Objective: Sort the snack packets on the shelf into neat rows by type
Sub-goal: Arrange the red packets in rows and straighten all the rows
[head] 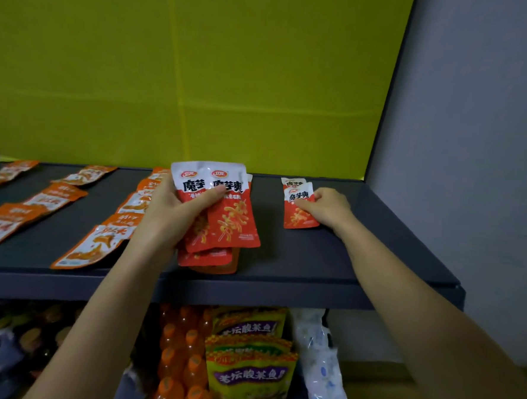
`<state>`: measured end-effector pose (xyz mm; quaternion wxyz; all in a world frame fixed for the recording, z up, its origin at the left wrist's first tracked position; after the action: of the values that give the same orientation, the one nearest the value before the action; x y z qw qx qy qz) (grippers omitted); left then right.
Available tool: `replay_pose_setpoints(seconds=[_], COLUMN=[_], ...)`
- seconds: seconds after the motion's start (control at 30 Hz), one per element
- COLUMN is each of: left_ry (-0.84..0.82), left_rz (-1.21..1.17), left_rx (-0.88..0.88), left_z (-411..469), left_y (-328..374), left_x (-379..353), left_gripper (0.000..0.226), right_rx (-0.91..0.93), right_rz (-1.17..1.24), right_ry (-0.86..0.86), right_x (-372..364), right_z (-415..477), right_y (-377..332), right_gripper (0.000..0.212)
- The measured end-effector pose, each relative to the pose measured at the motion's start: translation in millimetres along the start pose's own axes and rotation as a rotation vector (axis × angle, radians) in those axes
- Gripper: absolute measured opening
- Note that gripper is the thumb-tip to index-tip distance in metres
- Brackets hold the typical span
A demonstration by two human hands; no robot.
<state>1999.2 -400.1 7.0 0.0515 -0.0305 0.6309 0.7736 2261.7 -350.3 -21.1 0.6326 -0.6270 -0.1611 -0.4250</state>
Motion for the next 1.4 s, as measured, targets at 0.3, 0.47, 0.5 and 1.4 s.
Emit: replay_pose_setpoints(seconds=[0.3,0.47,0.5,1.4], left_ry=[0.013,0.017,0.015,0.001], left_rz=[0.019,0.041,0.04,-0.029], left_rx=[0.013,0.022,0.028,0.005], left_z=[4,2,2,16], left_y=[-8,-8,-9,11], left_x=[-25,-36,-38,-43], left_gripper=[0.047,0.04,0.042,0.034], right_rx=[-0.043,0.075,0.142,0.211], right_rz=[-0.132,-0.053,0.004,-0.22], right_ry=[0.032,0.185,0.192,-0.105], right_x=[-4,20,25,23], right_z=[10,-14,-22,-81], right_y=[10,-13,-24,5], right_gripper=[0.06,0.049,0.046,0.043])
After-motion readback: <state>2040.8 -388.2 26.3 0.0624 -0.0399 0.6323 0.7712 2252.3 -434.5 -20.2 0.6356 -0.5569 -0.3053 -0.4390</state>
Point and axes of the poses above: each hand's wrist, its own z-axis towards the middle knuckle, its own x-axis out of the back of the hand, y = z × x, the point moved 6 cm from there along z, towards the middle knuckle
